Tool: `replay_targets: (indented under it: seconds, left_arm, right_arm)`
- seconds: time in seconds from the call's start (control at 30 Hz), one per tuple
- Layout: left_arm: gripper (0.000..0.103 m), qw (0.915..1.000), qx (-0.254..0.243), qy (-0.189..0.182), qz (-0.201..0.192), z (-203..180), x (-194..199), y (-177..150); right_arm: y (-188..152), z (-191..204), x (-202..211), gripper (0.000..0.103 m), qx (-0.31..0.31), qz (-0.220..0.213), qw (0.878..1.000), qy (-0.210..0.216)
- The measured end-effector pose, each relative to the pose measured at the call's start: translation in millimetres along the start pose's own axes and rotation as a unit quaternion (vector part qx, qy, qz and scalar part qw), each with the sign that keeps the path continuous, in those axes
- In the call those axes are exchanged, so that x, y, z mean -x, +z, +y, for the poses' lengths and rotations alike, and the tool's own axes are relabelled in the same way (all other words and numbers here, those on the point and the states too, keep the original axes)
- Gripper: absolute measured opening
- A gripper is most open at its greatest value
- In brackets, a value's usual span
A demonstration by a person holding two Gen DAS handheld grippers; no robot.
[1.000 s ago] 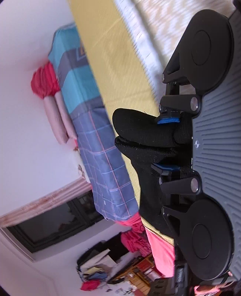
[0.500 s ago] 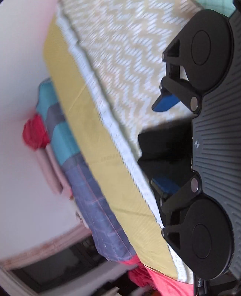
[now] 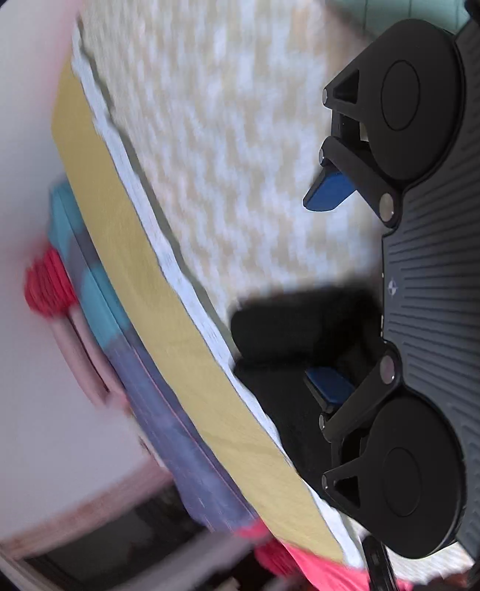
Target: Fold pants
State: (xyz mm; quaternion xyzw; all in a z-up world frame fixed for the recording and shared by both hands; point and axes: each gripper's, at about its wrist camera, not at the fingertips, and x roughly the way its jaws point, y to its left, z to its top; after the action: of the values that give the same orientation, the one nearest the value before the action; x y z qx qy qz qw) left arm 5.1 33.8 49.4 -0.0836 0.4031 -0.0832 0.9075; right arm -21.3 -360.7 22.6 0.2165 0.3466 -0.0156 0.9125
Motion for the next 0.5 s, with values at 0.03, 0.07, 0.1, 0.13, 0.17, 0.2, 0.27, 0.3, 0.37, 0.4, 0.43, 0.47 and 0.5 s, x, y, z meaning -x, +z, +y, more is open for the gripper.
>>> replay_targets:
  seconds: [0.03, 0.07, 0.1, 0.13, 0.17, 0.2, 0.27, 0.3, 0.37, 0.4, 0.43, 0.47, 0.5]
  left_arm:
    - [0.103, 1.0000, -0.002, 0.007, -0.004, -1, 8, 0]
    - [0.103, 0.9999, -0.004, 0.015, -0.006, -3, 15, -1]
    - [0.103, 0.9997, -0.008, 0.024, -0.004, -5, 20, -3]
    - [0.103, 0.9994, -0.013, 0.033, 0.001, -7, 23, -6]
    - [0.103, 0.9989, -0.020, 0.042, 0.007, -11, 25, -9]
    - [0.103, 0.9981, -0.026, 0.054, 0.014, -15, 26, -13]
    - [0.103, 0.9959, -0.041, 0.075, 0.030, -24, 22, -23]
    - [0.103, 0.9943, -0.051, 0.084, 0.041, -29, 19, -27]
    - [0.103, 0.9907, -0.073, 0.099, 0.059, -40, 10, -35]
    - [0.103, 0.9889, -0.082, 0.106, 0.065, -44, 6, -37]
    - [0.103, 0.9872, -0.088, 0.113, 0.070, -47, 3, -39]
    - [0.103, 0.9858, -0.092, 0.118, 0.076, -48, 1, -40]
    - [0.103, 0.9857, -0.093, 0.116, 0.079, -49, -1, -41]
  right_arm:
    - [0, -4, 6, 0.093, -0.001, -0.007, 1.000, -0.012]
    - [-1, -6, 13, 0.093, -0.002, -0.009, 1.000, -0.013]
    - [-3, -6, 18, 0.093, 0.000, -0.009, 1.000, -0.005]
    - [-6, -4, 23, 0.093, 0.006, -0.004, 1.000, 0.007]
    - [-11, 1, 28, 0.094, 0.019, 0.005, 1.000, 0.017]
    - [-19, 10, 34, 0.094, 0.036, 0.016, 0.999, 0.024]
    - [-30, 28, 37, 0.094, 0.078, 0.033, 0.996, 0.033]
    - [-36, 39, 38, 0.095, 0.097, 0.039, 0.994, 0.034]
    - [-45, 55, 39, 0.095, 0.127, 0.048, 0.990, 0.040]
    - [-49, 61, 39, 0.095, 0.138, 0.052, 0.988, 0.044]
    - [-51, 67, 38, 0.095, 0.147, 0.054, 0.987, 0.046]
    - [-54, 72, 38, 0.095, 0.156, 0.055, 0.985, 0.046]
    - [-56, 77, 38, 0.095, 0.165, 0.055, 0.984, 0.042]
